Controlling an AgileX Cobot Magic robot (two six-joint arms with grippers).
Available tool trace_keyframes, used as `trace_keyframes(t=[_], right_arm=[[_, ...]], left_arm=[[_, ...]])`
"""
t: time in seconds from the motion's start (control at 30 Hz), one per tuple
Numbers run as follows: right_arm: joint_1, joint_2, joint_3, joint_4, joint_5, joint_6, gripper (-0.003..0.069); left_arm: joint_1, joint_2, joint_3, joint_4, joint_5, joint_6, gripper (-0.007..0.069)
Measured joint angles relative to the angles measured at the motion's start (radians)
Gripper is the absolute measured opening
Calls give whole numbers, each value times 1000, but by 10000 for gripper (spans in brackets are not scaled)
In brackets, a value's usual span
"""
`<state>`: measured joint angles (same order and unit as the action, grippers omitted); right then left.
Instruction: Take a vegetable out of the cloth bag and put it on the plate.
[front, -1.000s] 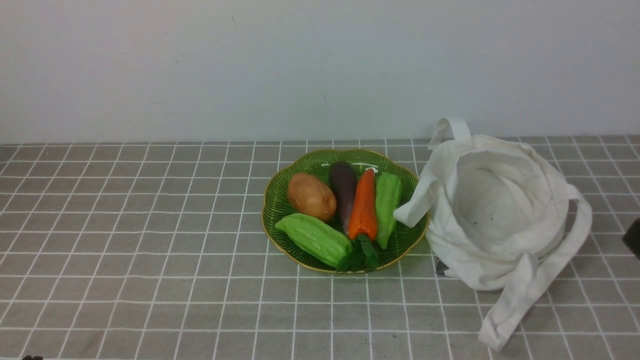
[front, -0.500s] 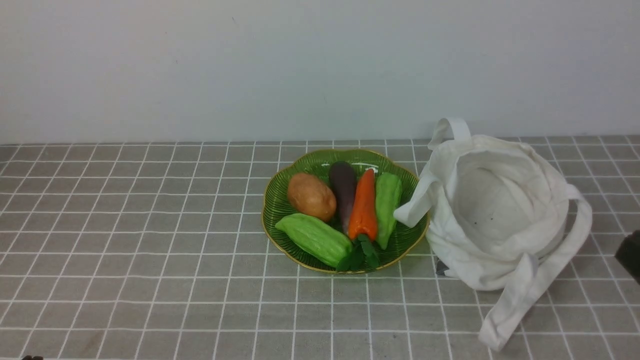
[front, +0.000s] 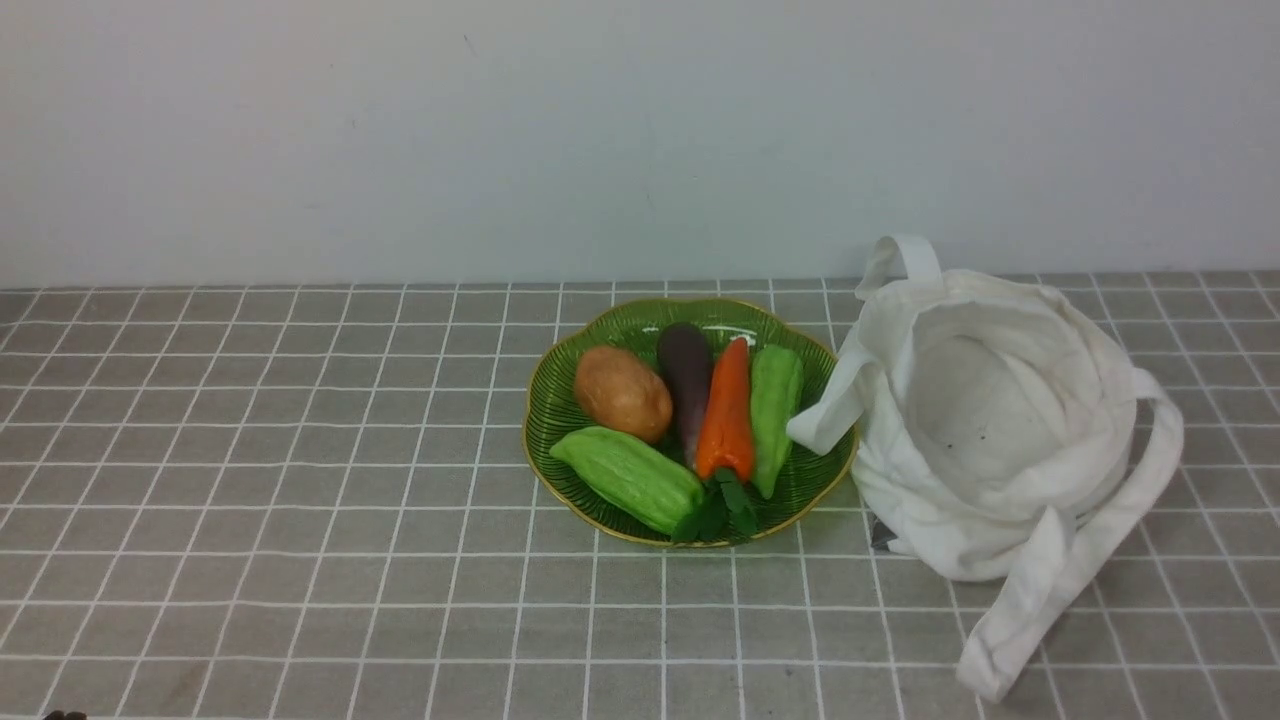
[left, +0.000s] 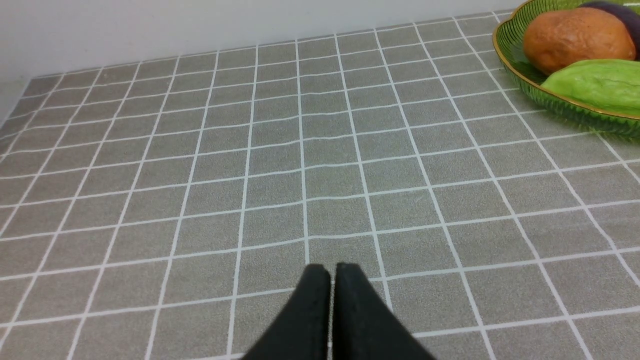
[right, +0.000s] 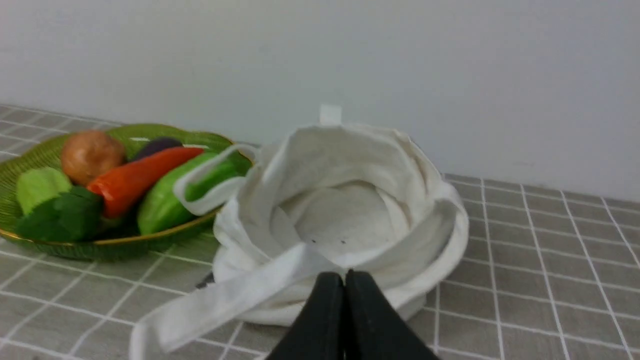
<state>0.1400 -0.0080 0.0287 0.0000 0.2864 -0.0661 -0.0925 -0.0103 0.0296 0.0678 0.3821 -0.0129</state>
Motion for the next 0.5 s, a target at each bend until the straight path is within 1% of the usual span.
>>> trace_keyframes(t=[0.17, 0.5], right_arm=[[-21, -3, -1, 0, 62, 0, -15], [-24, -3, -3, 0, 73, 0, -15]], left_arm=[[0, 0, 0, 0, 0, 0, -5], [0, 0, 0, 0, 0, 0, -5]])
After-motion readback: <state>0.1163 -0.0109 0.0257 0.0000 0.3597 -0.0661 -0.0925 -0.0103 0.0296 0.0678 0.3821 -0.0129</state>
